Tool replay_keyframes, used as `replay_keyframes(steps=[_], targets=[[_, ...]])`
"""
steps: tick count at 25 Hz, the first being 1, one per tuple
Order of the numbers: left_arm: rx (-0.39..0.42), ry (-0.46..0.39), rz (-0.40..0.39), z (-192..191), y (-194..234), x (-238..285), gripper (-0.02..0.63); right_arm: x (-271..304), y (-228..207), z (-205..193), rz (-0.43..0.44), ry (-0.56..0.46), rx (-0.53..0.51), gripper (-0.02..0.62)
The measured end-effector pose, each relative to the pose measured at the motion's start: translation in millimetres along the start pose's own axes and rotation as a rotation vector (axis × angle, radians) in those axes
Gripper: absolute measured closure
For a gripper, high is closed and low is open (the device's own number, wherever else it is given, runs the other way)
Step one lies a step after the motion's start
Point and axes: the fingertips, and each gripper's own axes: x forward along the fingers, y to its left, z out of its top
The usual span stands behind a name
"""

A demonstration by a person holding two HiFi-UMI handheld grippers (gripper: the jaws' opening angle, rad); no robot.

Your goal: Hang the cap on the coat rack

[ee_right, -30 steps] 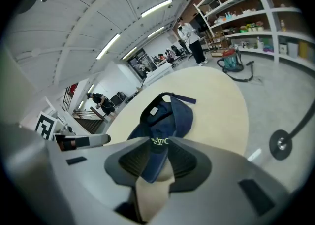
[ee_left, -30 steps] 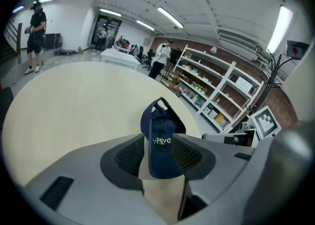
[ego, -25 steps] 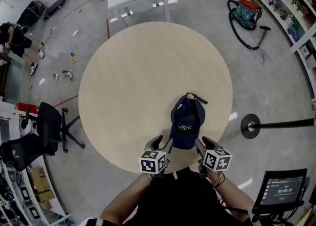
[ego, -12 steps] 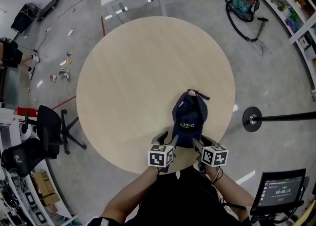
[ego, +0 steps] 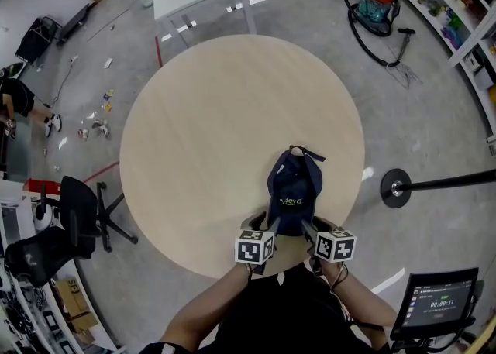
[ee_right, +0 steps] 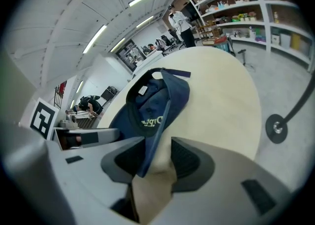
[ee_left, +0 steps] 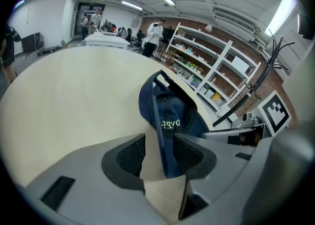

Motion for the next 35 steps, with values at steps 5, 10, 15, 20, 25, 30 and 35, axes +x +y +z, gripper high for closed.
replay_keyframes(steps=[5,10,15,20,25,30,35], targets=[[-0.018,0.01,0.016,-6,1,2,0.552,6,4,-3,0.043,0.016,0.001,0.433],[-0.032,0.005,0.024,-4,1,3,0.568,9,7,-5,0.049,0.029,-0.006,0.526],[-0.028,-0.035,0.014,3,-6,-2,0.571,4,5,8,0.047,-0.033,0.026,0.554],[0.007,-0.116,0.011,21,-11,-8,0.571,-2,9,27,0.06,-0.101,-0.001,0.56],[0.017,-0.199,0.029,48,-16,-15,0.572,-12,16,54,0.047,-0.2,0.011,0.563],[0.023,-0.302,0.012,85,-18,-21,0.574,-24,28,94,0.047,-0.309,-0.067,0.569],[0.051,-0.408,-0.063,109,-44,-70,0.574,-79,64,117,0.019,-0.427,-0.168,0.569]])
